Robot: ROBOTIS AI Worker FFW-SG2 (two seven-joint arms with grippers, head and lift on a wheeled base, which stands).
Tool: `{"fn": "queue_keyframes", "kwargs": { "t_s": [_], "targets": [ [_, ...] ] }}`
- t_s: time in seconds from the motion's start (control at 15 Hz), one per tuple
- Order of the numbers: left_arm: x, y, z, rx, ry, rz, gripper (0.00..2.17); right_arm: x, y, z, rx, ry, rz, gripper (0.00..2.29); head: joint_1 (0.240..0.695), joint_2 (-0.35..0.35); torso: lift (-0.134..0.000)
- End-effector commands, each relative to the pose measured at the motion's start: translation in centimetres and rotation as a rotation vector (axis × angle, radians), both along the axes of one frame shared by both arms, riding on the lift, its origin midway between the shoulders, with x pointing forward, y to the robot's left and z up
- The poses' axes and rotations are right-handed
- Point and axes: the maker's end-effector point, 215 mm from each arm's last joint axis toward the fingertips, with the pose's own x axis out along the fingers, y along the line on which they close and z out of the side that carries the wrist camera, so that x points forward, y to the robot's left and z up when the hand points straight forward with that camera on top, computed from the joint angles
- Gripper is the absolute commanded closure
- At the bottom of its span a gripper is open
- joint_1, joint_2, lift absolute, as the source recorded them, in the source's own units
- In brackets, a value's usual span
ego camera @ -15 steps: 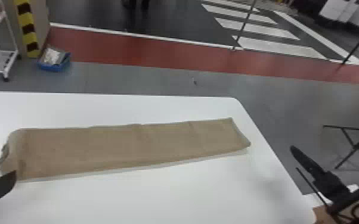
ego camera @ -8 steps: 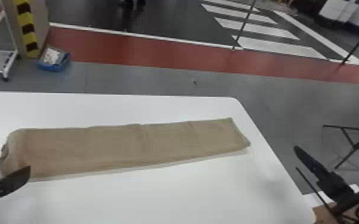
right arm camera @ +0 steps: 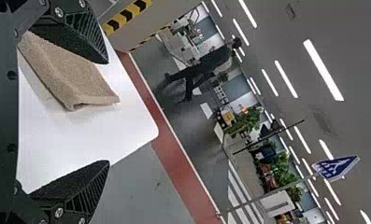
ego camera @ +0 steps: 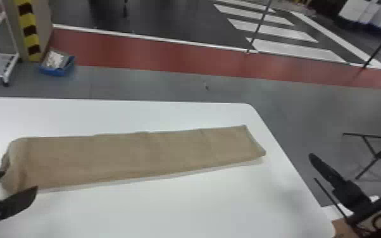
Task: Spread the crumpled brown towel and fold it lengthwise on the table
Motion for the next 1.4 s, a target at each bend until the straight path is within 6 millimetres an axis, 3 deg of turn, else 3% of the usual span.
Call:
{"fn": "queue_keyframes", "kwargs": {
  "t_s": [0.0,0.4,0.53,0.87,0.93,1.07,1.2,1.33],
  "targets": [
    [-0.7,0.3,-0.1,0.027,0.004,-0.007,0.09,0.3,0.1,-0.2,0.002,0.002,0.0,0.13,0.695,-0.35,-0.125],
    [-1.7,2.9,-0.6,0.152,0.004,-0.021,0.1,0.4,-0.4,-0.7,0.009,0.008,-0.011,0.13,0.695,-0.35,-0.125],
    [-2.3,4.5,-0.7,0.203,0.013,-0.005,0.1,0.5,-0.5,-0.6,0.009,0.005,-0.013,0.13,0.695,-0.35,-0.125],
    [-2.8,5.8,-0.4,0.23,0.025,0.008,0.1,0.4,-0.7,-0.5,0.014,0.001,-0.015,0.13,0.695,-0.35,-0.125],
    [-2.2,5.7,0.2,0.235,-0.014,0.015,0.1,0.4,-0.5,-0.6,0.019,0.005,-0.013,0.13,0.695,-0.35,-0.125],
    [-1.3,4.7,-0.5,0.253,-0.043,0.02,0.1,0.1,-0.2,-0.4,0.024,0.002,-0.008,0.13,0.695,-0.35,-0.125],
    [-0.2,2.6,-0.9,0.217,-0.062,0.003,0.1,-0.1,0.0,-0.3,0.021,0.006,-0.004,0.13,0.695,-0.35,-0.125],
    [-0.3,0.7,-1.3,0.201,-0.061,-0.026,0.11,-0.6,-0.2,-0.1,0.024,0.013,-0.003,0.13,0.695,-0.35,-0.125]
  ]
}}
